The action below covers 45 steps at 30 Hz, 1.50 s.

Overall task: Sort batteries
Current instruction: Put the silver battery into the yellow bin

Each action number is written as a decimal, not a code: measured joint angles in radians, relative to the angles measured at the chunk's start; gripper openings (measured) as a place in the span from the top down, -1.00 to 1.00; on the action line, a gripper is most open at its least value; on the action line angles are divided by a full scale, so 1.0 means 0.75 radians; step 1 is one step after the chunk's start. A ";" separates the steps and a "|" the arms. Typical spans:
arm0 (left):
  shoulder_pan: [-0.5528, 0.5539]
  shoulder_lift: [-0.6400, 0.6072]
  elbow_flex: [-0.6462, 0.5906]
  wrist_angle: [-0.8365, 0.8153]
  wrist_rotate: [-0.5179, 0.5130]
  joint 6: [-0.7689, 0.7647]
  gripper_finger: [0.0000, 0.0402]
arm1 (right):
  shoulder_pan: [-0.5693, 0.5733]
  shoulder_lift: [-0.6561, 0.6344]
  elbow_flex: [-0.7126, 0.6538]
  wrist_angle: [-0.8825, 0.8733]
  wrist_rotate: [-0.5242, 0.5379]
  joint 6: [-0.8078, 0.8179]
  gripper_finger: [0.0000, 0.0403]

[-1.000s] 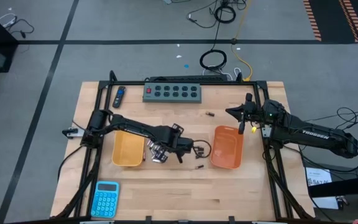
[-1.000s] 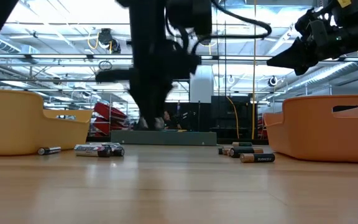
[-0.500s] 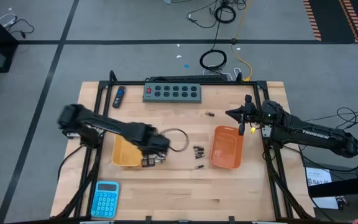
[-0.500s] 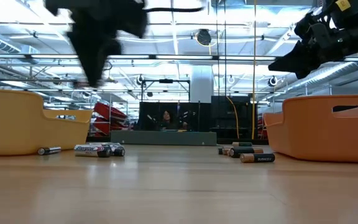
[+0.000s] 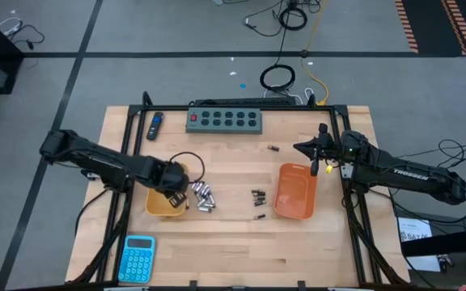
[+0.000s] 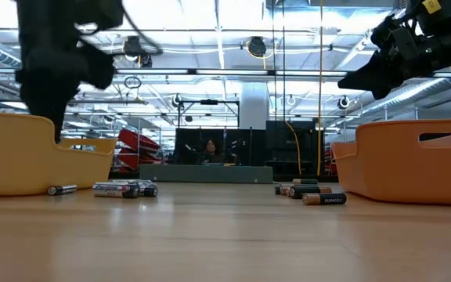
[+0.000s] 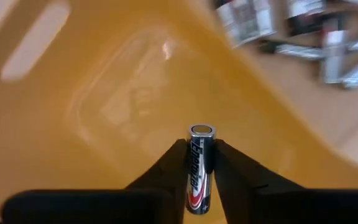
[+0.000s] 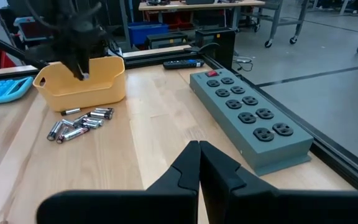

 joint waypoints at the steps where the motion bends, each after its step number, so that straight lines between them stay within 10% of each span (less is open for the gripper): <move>1: 0.000 0.007 -0.017 0.006 0.001 -0.021 0.49 | 0.000 0.000 0.000 -0.001 0.000 0.000 1.00; 15: 0.044 0.081 0.358 -0.033 -0.142 0.090 0.02 | -0.001 0.003 0.000 -0.002 0.001 -0.002 1.00; 31: -0.174 0.965 1.136 -0.224 -0.086 0.561 0.04 | -0.001 0.005 0.000 -0.005 0.001 -0.021 1.00; 45: -0.200 1.062 1.114 -0.273 -0.089 0.677 0.04 | -0.001 0.005 0.000 -0.030 0.001 -0.023 1.00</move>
